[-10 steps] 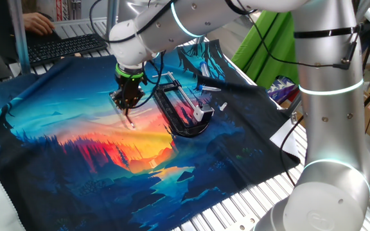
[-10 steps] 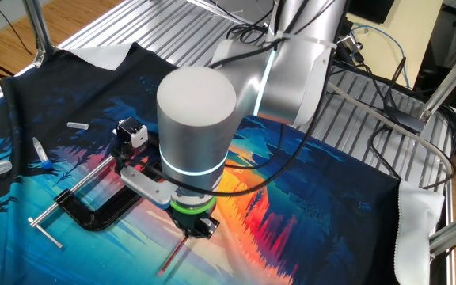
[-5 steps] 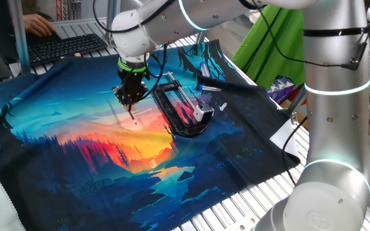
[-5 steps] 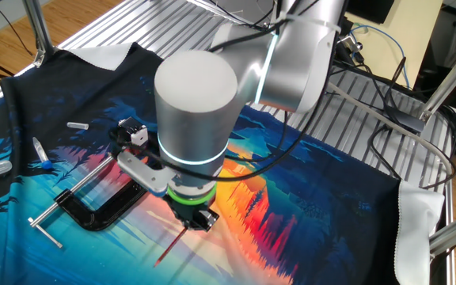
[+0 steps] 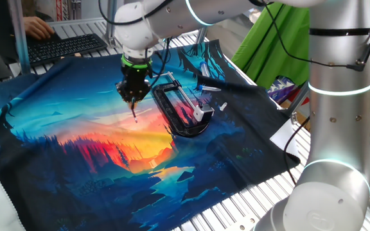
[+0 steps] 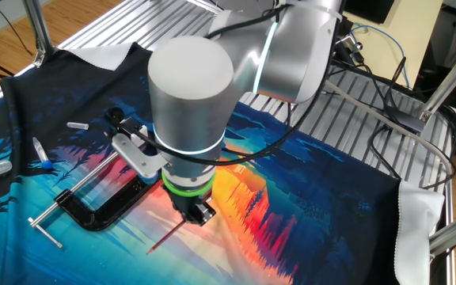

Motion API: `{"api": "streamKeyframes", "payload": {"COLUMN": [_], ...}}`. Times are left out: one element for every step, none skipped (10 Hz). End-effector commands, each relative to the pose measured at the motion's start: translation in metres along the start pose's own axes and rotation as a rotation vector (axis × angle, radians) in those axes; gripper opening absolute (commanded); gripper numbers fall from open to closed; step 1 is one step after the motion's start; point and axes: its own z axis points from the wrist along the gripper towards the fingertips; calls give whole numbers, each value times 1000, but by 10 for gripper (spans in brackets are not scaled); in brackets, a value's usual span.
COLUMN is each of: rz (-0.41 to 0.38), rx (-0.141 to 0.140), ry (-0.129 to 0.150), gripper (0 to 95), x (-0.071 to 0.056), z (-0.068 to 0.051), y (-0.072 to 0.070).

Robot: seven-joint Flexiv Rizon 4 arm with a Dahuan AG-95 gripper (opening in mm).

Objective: Insert the pencil into the pencil sharpener

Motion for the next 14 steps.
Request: {"api": "streamKeyframes", "payload": {"rz": [94,107,149,196,243,261,295,305,343,381,417,466,475,479], "rx": [7,8,5,14,25,28,27,29,32,34,36,37,38,37], "ry": [29,32,31,34,43,45,49,48,47,46,52,56,55,55], "gripper": [0,0,0,0,0,0,0,0,0,0,0,0,0,0], "x": [8,14,23,28,33,36,43,46,52,57,60,62,63,64], "z": [-8,-9,-11,-14,-18,-21,-26,-27,-30,-32,-33,-34,-34,-34], "y": [-8,-14,-22,-26,-24,-24,-23,-22,-21,-20,-20,-20,-19,-19]}}
